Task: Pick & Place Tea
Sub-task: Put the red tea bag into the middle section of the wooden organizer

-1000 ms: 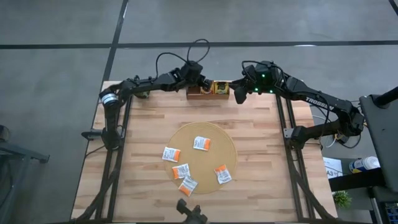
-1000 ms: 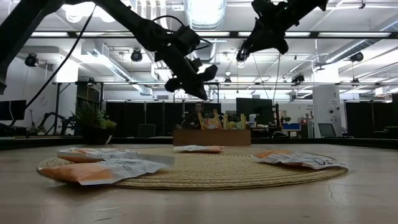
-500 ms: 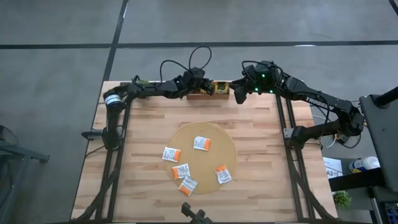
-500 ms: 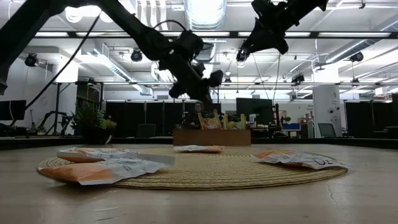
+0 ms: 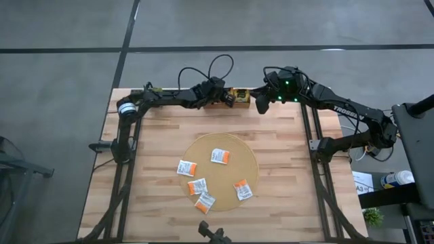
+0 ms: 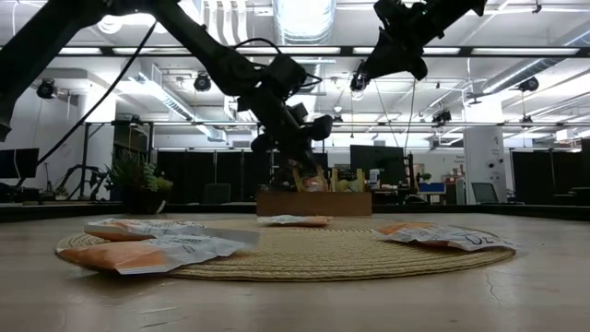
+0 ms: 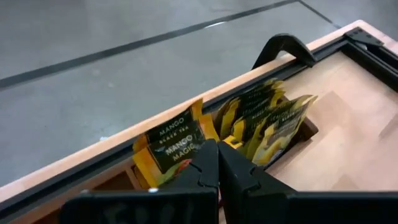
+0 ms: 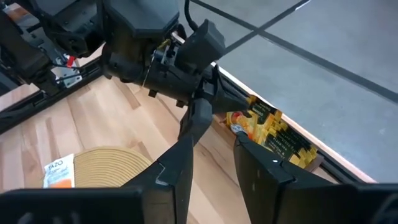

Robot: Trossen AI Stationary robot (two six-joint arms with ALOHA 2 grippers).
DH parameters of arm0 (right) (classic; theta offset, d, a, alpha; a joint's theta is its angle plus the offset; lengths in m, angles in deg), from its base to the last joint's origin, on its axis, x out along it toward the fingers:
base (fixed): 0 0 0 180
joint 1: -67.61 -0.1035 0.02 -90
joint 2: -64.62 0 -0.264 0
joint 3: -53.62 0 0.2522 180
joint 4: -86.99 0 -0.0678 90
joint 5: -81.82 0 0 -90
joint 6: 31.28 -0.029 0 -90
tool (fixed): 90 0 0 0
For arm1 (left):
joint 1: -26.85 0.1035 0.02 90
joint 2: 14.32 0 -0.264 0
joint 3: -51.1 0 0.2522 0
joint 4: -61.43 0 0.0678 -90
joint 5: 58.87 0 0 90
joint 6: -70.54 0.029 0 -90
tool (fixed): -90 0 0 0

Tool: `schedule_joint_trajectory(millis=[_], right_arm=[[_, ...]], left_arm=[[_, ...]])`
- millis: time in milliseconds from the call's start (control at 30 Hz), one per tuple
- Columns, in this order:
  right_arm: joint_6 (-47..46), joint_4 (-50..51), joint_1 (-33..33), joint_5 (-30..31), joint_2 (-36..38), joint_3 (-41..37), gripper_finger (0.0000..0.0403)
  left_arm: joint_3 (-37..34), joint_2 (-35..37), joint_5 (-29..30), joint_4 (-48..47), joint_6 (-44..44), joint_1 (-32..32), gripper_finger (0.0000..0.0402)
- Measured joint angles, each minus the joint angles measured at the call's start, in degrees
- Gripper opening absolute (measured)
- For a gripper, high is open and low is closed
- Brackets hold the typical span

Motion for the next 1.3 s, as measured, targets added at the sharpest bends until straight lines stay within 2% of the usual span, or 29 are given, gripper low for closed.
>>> schedule_joint_trajectory(millis=[367, 833, 1000, 1167, 1300], right_arm=[[0.4, 0.0, 0.0, 0.1, 0.0, 0.0, 0.0108], [0.4, 0.0, 0.0, 0.1, 0.0, 0.0, 0.0087], [0.4, 0.0, 0.0, 0.1, 0.1, 0.0, 0.008], [0.7, 0.0, 0.0, 0.0, 0.1, 0.0, 0.0075], [0.8, 0.0, 0.0, 0.0, 0.1, 0.0, 0.0073]], left_arm=[[0.0, -1.9, -4.5, 2.7, -1.0, -0.1, 0.0], [2.4, 0.5, -4.6, 2.8, 3.4, 0.0, 0.0], [5.4, 1.2, -11.1, -4.2, 5.1, 0.5, 0.0], [10.5, 1.3, -17.6, -15.2, 13.9, 0.8, 0.0], [12.1, 1.4, -22.6, -19.8, 19.1, 1.5, 0.0]])
